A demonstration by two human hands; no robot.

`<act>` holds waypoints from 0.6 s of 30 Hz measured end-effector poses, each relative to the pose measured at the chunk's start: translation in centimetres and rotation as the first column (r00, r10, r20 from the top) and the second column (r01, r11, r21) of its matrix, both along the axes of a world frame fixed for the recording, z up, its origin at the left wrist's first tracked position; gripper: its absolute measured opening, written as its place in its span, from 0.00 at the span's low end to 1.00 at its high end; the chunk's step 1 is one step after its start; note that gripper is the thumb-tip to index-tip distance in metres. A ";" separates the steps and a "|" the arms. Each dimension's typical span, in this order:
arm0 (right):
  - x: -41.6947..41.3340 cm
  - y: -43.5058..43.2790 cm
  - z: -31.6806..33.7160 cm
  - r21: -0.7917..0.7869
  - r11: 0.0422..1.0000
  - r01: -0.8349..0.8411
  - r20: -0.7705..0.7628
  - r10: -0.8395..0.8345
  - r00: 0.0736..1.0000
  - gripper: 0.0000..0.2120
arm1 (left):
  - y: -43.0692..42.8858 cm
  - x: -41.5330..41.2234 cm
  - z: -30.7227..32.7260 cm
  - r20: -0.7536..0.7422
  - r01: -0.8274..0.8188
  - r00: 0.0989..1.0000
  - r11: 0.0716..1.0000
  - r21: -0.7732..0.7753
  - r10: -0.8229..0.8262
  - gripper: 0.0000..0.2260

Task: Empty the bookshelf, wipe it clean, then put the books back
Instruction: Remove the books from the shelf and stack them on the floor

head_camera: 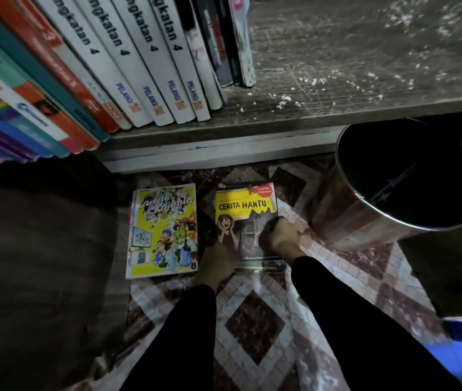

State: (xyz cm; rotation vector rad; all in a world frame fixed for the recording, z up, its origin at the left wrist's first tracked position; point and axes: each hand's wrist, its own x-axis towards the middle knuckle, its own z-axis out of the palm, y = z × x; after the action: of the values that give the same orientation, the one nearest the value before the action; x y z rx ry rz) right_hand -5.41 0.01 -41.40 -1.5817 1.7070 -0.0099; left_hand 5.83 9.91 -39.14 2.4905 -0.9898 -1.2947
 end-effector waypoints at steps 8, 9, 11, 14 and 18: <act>-0.5 0.6 5.8 -0.164 0.937 -0.310 -0.290 0.254 0.923 0.20 | 0.1 -0.3 4.5 0.144 0.332 0.935 0.942 -0.041 -0.323 0.10; -0.6 0.7 7.0 -0.167 0.934 -0.317 -0.285 0.262 0.922 0.19 | 0.1 -0.3 5.5 0.152 0.365 0.922 0.930 -0.030 -0.357 0.10; -0.7 0.9 9.7 -0.197 0.925 -0.326 -0.277 0.266 0.923 0.18 | 0.2 -0.4 7.5 0.210 0.423 0.887 0.906 -0.014 -0.411 0.10; -1.2 1.6 14.5 -0.278 0.879 -0.388 -0.287 0.309 0.907 0.15 | 0.4 -0.5 11.9 0.388 0.545 0.771 0.838 0.008 -0.505 0.12; -2.2 3.4 21.1 -0.432 0.807 -0.402 -0.273 0.308 0.912 0.15 | 1.0 -0.6 18.6 0.587 0.640 0.641 0.767 -0.053 -0.495 0.16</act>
State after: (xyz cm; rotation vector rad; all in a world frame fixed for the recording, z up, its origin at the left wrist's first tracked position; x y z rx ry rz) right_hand -7.56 3.43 -20.29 -2.3321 1.5930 -0.1049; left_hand 5.25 10.87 -20.55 2.4470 -2.0764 -0.4438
